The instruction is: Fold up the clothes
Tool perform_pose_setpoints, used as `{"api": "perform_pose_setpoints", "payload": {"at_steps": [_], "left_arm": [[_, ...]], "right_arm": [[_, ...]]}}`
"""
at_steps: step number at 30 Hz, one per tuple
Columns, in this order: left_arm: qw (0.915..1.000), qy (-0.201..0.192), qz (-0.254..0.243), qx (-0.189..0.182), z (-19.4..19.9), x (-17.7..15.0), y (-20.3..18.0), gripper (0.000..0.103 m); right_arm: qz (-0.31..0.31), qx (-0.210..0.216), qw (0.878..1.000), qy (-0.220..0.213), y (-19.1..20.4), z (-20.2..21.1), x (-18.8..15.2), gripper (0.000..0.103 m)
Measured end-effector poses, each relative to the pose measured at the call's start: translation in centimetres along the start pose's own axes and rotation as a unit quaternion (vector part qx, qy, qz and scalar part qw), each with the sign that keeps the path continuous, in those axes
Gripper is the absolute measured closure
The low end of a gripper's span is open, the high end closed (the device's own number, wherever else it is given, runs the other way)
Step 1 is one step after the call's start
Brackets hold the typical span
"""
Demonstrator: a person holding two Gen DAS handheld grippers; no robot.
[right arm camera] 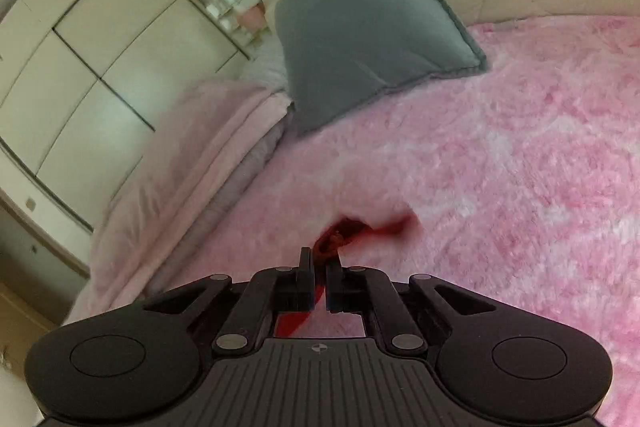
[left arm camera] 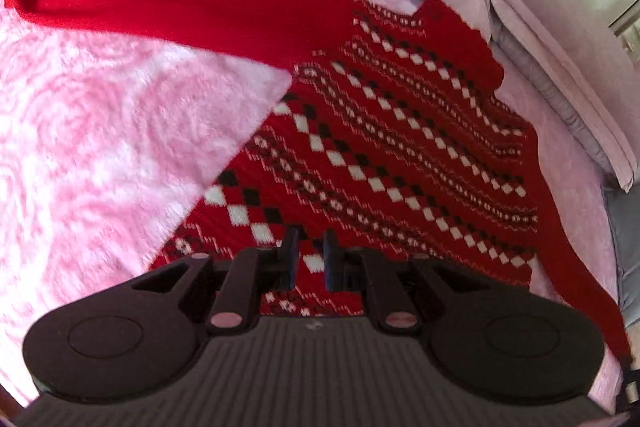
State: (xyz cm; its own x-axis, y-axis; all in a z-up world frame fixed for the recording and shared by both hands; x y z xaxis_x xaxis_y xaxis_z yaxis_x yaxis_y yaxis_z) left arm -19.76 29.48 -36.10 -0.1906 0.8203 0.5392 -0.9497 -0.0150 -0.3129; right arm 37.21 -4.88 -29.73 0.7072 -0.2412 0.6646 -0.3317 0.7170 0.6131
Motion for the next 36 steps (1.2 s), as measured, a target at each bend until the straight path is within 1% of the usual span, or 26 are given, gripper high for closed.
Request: {"api": "perform_pose_setpoints", "payload": {"at_steps": [1,2,3,4,6,8,10,11,12,13,14,15,16,17,18,20,21,22,25,27,29,32,33,34,35,36], "left_arm": [[1.0000,0.005,-0.001,0.002,-0.3,-0.4,0.0,0.095],[0.9999,0.012,-0.003,0.005,-0.7,-0.8,0.0,0.095],[0.9998,0.015,-0.005,0.008,-0.9,-1.0,0.1,0.095],[0.9998,0.017,-0.008,0.009,-1.0,-1.3,0.2,0.095],[0.9995,0.021,-0.021,0.014,-1.3,-1.7,0.5,0.094],[0.9991,0.026,-0.024,0.022,-1.4,-1.9,1.0,0.094],[0.9990,0.029,-0.024,0.025,-1.3,-1.9,1.4,0.093],[0.9990,0.027,-0.030,0.019,-1.2,-1.9,1.3,0.093],[0.9988,0.025,-0.040,0.013,-1.0,-1.8,1.1,0.093],[0.9979,0.022,-0.061,0.008,-0.9,-1.7,0.7,0.093],[0.9959,0.021,-0.088,0.005,-0.8,-1.7,0.4,0.093],[0.9943,0.022,-0.104,0.005,-0.9,-1.8,0.4,0.091],[0.9932,0.023,-0.114,0.007,-1.0,-2.0,0.7,0.090],[0.9920,0.025,-0.124,0.008,-1.0,-2.1,1.0,0.087],[0.9906,0.027,-0.134,0.010,-1.1,-2.3,1.3,0.084],[0.9893,0.031,-0.142,0.013,-1.1,-2.6,2.3,0.077],[0.9902,0.033,-0.135,0.016,-1.0,-2.6,3.4,0.075],[0.9910,0.034,-0.128,0.021,-0.7,-2.6,4.5,0.074],[0.9915,0.041,-0.118,0.037,0.3,-2.8,8.0,0.070],[0.9892,0.052,-0.125,0.056,0.7,-3.4,10.1,0.060],[0.9871,0.068,-0.133,0.059,0.7,-4.4,11.6,0.060],[0.9885,0.066,-0.131,0.038,0.7,-4.6,11.8,0.059],[0.9881,0.068,-0.136,0.024,0.6,-4.6,11.4,0.064],[0.9867,0.071,-0.146,0.007,0.4,-4.6,10.9,0.075],[0.9850,0.074,-0.156,-0.010,0.3,-4.6,10.5,0.099],[0.9829,0.076,-0.166,-0.021,0.3,-4.6,10.0,0.099]], "right_arm": [[0.007,-0.037,0.999,0.028,-1.7,-0.8,-1.2,0.100],[0.009,-0.084,0.995,0.056,-4.0,-1.7,-2.7,0.100],[-0.004,-0.118,0.990,0.077,-6.0,-2.4,-3.9,0.100],[-0.025,-0.138,0.986,0.092,-7.8,-3.0,-4.8,0.100],[-0.065,-0.140,0.985,0.079,-9.1,-3.1,-4.9,0.100],[-0.057,-0.145,0.984,0.083,-8.8,-2.8,-4.6,0.100],[-0.029,-0.166,0.981,0.096,-8.8,-2.1,-4.3,0.098],[-0.004,-0.182,0.979,0.095,-8.5,-1.5,-4.0,0.093],[0.037,-0.205,0.974,0.088,-7.9,-1.1,-3.8,0.085],[0.083,-0.223,0.968,0.079,-6.9,-0.9,-3.6,0.073],[0.121,-0.222,0.965,0.072,-5.5,-0.7,-3.8,0.067],[0.145,-0.195,0.967,0.078,-3.6,-0.7,-4.6,0.067],[0.161,-0.158,0.970,0.092,-1.4,-0.9,-5.8,0.067],[0.173,-0.109,0.971,0.121,0.9,-1.1,-7.6,0.067],[0.180,-0.054,0.968,0.166,3.2,-1.1,-10.0,0.067],[0.186,0.026,0.950,0.250,6.3,-0.1,-15.0,0.067],[0.185,0.055,0.938,0.288,7.3,0.8,-17.4,0.067],[0.185,0.071,0.927,0.318,7.7,1.8,-19.5,0.067],[0.167,0.061,0.912,0.370,7.1,5.2,-23.8,0.067],[0.150,0.047,0.908,0.388,6.6,7.2,-25.8,0.067],[0.158,0.042,0.910,0.380,7.0,8.3,-26.6,0.067],[0.186,0.025,0.909,0.372,7.9,8.0,-27.2,0.067],[0.187,0.018,0.909,0.373,7.9,7.8,-27.3,0.067],[0.187,0.014,0.909,0.373,8.0,7.5,-27.4,0.067],[0.189,0.014,0.909,0.372,8.1,7.3,-27.4,0.068],[0.205,0.011,0.905,0.372,8.2,7.3,-27.6,0.078]]}}
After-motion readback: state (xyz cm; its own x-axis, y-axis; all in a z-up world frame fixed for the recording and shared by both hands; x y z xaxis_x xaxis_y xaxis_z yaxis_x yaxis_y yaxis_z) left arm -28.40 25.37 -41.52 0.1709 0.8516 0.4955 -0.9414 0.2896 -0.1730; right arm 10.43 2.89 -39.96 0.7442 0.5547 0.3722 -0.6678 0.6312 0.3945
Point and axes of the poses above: each gripper's, at about its wrist camera, not at the fingertips, and z roughly against the way its jaws point, y to its left, x to its top, the point moved 9 cm from there along -z, roughly the way its jaws point, and after that the axes turned 12 degrees about -y, right-handed, at the moved point
